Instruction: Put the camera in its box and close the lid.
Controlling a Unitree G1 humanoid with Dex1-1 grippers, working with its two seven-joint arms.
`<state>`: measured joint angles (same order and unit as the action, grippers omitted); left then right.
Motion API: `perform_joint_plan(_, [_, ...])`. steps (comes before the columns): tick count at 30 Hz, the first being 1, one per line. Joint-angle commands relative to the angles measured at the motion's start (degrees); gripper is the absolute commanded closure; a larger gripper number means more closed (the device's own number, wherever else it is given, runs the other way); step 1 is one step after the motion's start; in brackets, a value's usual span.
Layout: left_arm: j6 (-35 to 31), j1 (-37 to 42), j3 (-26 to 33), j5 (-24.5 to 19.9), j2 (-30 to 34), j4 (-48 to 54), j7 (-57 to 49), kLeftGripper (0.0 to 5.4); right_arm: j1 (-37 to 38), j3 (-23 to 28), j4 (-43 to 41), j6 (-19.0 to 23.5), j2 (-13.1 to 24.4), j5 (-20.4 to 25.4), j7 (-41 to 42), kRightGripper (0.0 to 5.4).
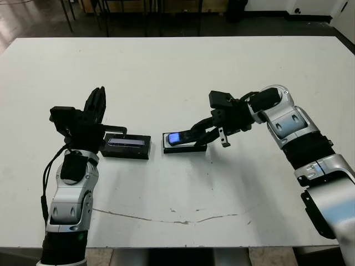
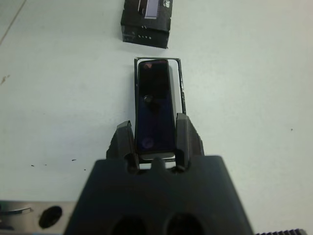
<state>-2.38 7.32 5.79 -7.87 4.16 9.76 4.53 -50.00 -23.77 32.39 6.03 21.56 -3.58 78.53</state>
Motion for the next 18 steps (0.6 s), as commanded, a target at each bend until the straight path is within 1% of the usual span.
perform_joint_plan(1, [-0.68,-1.04,0.36,-0.11,-0.10,-0.40,-0.40,5.40,-0.60,-0.29,1.08,-0.83,0.26,-0.98,-0.41,5.30])
perform_joint_plan(11, [-0.77,-1.23,0.25,0.07,0.09,-0.21,-0.49,5.40,-1.47,0.99,3.42,-1.42,-0.16,-0.72,-1.01,5.30])
perform_joint_plan(18, [-0.64,-1.31,0.14,0.09,0.10,-0.20,-0.44,5.40,-2.21,0.96,4.69,0.53,-0.59,-0.90,-0.35,5.30])
